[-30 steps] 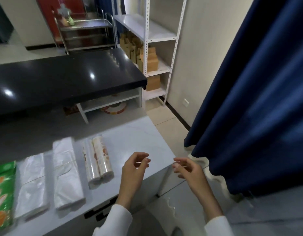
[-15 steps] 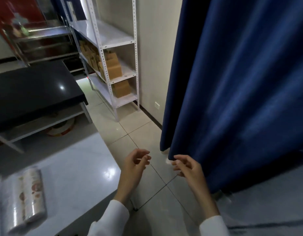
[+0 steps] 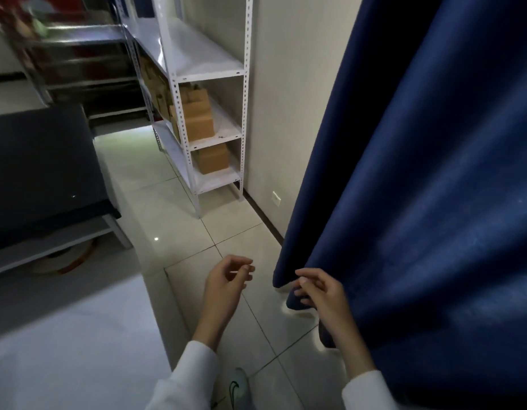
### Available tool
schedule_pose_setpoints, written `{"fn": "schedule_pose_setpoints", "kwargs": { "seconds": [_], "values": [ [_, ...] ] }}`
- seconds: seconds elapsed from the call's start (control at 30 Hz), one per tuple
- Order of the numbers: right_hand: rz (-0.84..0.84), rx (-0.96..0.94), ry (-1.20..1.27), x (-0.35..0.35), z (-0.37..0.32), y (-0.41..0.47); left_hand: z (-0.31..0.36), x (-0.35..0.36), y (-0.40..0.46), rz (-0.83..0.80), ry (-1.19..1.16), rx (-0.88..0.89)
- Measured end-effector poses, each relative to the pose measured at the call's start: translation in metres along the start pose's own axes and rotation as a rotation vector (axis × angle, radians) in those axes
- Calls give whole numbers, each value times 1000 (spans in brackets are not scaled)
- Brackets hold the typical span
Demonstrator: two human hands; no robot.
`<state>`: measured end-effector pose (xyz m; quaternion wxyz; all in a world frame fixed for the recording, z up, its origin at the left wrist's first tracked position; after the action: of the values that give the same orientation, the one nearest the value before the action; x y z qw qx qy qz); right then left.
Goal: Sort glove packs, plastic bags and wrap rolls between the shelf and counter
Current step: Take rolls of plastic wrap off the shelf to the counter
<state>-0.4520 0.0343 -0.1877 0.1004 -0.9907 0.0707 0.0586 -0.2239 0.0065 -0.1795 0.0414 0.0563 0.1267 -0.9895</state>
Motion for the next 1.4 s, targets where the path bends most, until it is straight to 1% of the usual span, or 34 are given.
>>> {"fn": "schedule_pose_setpoints", "kwargs": {
  "seconds": [0.2, 0.3, 0.37, 0.53, 0.67, 0.8, 0.93, 1.03, 1.2, 1.3, 1.4],
  "values": [
    [-74, -41, -6, 21, -40, 98, 29, -11, 75, 66, -63, 2],
    [-129, 10, 15, 40, -53, 140, 35, -21, 102, 136, -95, -39],
    [-161, 6, 9, 51, -62, 167, 38, -25, 120, 174, -102, -55],
    [-277, -35, -82, 73, -71, 238, 40, -32, 177, 283, -130, -93],
    [-381, -108, -179, 95, -89, 313, 56, -24, 236, 308, -136, -169],
    [-457, -200, -193, 110, -118, 377, 82, -19, 288, 373, -155, -153],
    [-489, -196, -151, 131, -139, 427, 105, -26, 323, 426, -162, -122],
    [-489, -177, -109, 156, -143, 458, 113, -44, 345, 488, -185, -103],
    [-542, -113, -79, 222, -142, 503, 105, -92, 393, 596, -244, -123],
    [-583, -129, -106, 273, -152, 534, 105, -132, 438, 667, -293, -109],
    [-615, -170, -119, 328, -177, 566, 116, -179, 484, 677, -314, -84]
  ]
}}
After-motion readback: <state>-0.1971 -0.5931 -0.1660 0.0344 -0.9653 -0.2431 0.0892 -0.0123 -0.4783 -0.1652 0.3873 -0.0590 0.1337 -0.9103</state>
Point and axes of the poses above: each hand's wrist, its own y-axis towards the middle knuckle, its own x-axis out of the palm, z = x × y, the point moved 5 cm from there along y, towards the middle knuckle, and after that the axes turned 6 degrees about -x, right-handed, at the moved point
